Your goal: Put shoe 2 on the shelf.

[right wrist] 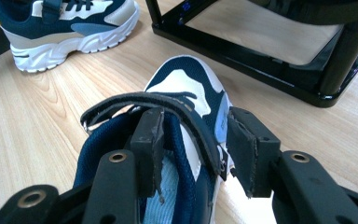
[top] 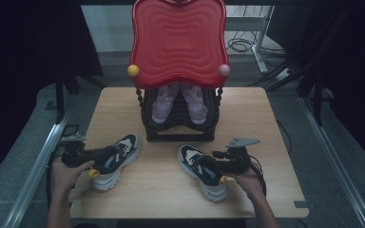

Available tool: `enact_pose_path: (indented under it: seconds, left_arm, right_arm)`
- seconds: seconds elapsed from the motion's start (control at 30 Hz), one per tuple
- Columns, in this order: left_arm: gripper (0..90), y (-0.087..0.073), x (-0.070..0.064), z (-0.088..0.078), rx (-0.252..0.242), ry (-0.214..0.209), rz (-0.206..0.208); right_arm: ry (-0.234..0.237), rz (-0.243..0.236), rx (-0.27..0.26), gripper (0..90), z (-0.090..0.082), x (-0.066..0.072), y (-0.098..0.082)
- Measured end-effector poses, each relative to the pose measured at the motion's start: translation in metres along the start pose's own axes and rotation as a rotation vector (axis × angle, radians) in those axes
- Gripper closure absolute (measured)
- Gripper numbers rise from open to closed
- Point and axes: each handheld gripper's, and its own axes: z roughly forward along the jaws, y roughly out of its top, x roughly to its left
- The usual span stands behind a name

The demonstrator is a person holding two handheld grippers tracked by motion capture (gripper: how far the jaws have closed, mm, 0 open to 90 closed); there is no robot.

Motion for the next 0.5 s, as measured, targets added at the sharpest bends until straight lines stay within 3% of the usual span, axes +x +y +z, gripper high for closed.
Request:
enact_pose_path:
  seconds: [0.13,0.5]
  left_arm:
    - [69.8,0.0000,-0.0001,0.0000,0.000,0.001,0.000]
    - [69.7,0.0002,-0.0008,0.0000,0.001,0.005,-0.001]
  right_arm:
    - [0.006,0.003,0.042,56.9,0.0034,-0.0008,-0.0016]
    - [0.039,0.050,0.084,61.7,0.0069,-0.0053,-0.0028]
